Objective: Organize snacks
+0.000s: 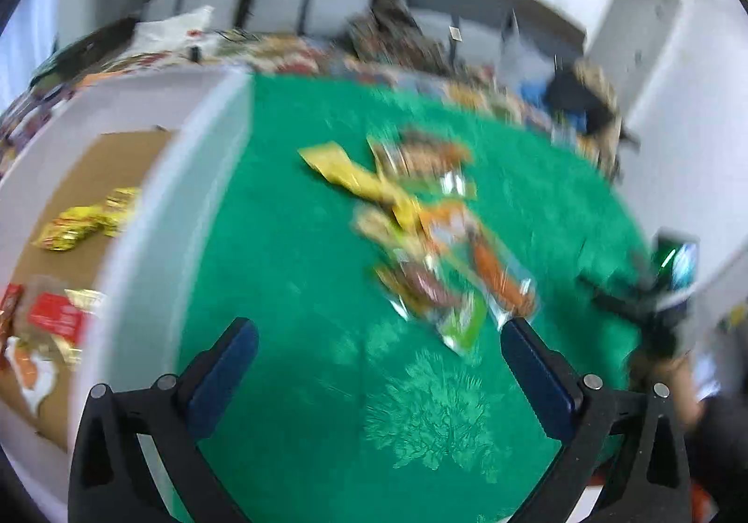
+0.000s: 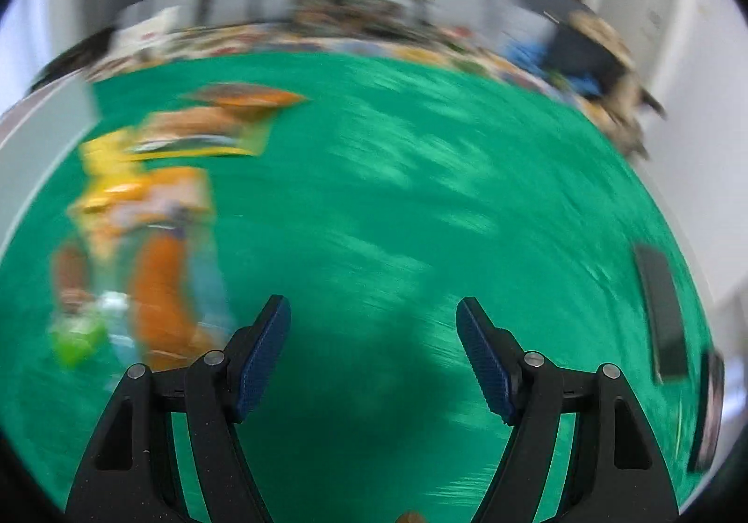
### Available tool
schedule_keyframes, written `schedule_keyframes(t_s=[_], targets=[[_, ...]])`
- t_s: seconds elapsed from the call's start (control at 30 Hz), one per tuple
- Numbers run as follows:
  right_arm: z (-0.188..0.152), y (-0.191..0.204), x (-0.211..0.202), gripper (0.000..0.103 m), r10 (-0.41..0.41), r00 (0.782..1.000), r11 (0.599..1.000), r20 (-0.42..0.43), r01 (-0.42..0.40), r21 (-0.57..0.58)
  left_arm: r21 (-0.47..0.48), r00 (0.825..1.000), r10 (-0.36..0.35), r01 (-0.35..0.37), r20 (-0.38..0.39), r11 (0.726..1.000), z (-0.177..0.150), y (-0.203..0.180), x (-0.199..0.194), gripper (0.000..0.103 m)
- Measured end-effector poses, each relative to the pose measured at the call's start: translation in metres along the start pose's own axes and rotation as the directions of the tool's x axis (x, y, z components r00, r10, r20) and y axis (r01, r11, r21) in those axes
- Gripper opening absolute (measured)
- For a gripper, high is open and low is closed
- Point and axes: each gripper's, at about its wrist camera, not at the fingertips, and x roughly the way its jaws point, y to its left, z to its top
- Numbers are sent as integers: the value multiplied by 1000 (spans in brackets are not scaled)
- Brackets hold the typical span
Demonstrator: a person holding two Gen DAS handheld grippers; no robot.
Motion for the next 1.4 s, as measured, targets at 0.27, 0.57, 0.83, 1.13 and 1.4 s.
schedule_keyframes(t_s=[0.27,0.57,0.83,1.13,1.4], targets=[[-15,-59,26,79,21,999,986,-26,-16,168,32,984,162,-160,-75,987,-16,-7,90,102],[-19,-56,27,85,19,999,990,-35,-14,144,11,970,237,-236,-61,972,-10,21,119,102],[-21,-56,28,85,16,999,990,-35,-11,143,-34,975,222,-223,-13,974,-13,30,117,102],[-21,-57,28,86,18,999,990,-35,-12,144,-14,969,246,-247,-23,969,-11,25,121,103],[-21,-57,28,86,18,999,990,-35,-13,144,-13,969,246,-247,-24,969,-10,25,122,103]])
